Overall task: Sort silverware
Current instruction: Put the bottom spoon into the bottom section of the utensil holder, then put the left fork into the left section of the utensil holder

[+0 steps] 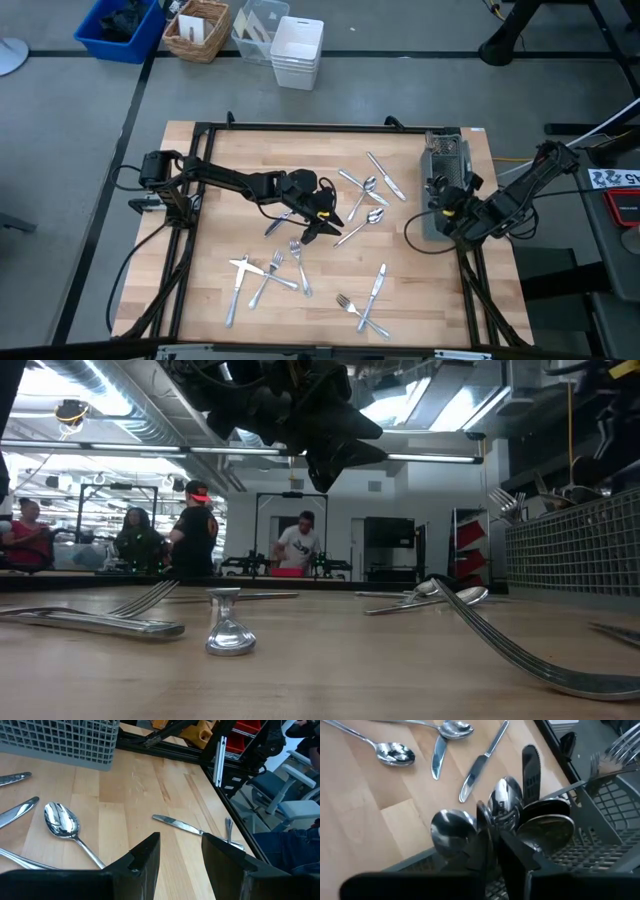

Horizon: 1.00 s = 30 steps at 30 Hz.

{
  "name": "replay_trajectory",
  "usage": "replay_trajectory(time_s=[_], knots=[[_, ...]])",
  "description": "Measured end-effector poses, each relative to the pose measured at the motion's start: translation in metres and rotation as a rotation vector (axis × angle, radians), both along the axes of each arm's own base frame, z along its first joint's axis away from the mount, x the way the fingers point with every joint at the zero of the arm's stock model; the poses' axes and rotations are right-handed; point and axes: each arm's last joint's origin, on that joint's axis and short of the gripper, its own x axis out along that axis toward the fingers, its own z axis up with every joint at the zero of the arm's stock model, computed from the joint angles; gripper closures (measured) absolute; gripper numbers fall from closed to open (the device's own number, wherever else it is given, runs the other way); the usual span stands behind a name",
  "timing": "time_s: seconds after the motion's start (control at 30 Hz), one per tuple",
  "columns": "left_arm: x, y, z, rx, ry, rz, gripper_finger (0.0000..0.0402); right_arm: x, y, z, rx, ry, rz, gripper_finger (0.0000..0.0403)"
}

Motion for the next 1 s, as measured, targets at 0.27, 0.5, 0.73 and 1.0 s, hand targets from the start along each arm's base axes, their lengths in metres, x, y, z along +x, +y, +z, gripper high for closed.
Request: replay_trajectory(time_s=[0.27, 0.5, 0.73, 1.0], knots=[[0.000, 0.000, 0.000, 0.002, -0.001, -0.001, 0.0265, -0.001, 0.001, -0.001, 0.040, 0.029, -0.006, 0.0291], [0.000, 0.000, 0.000, 0.036, -0.016, -0.017, 0.0265, -0.003, 0.003, -0.003, 0.133, 0.110, -0.004, 0.0257], [0.000, 0.001, 0.000, 0.051, -0.014, 0.015, 0.0265, -0.003, 0.005, 0.003, 0.169, 0.120, 0.008, 0.0256], [0.001, 0.003, 0.000, 0.032, 0.002, 0.065, 0.0265, -0.001, 0.007, 0.031, 0.230, 0.083, 0.101, 0.0255]])
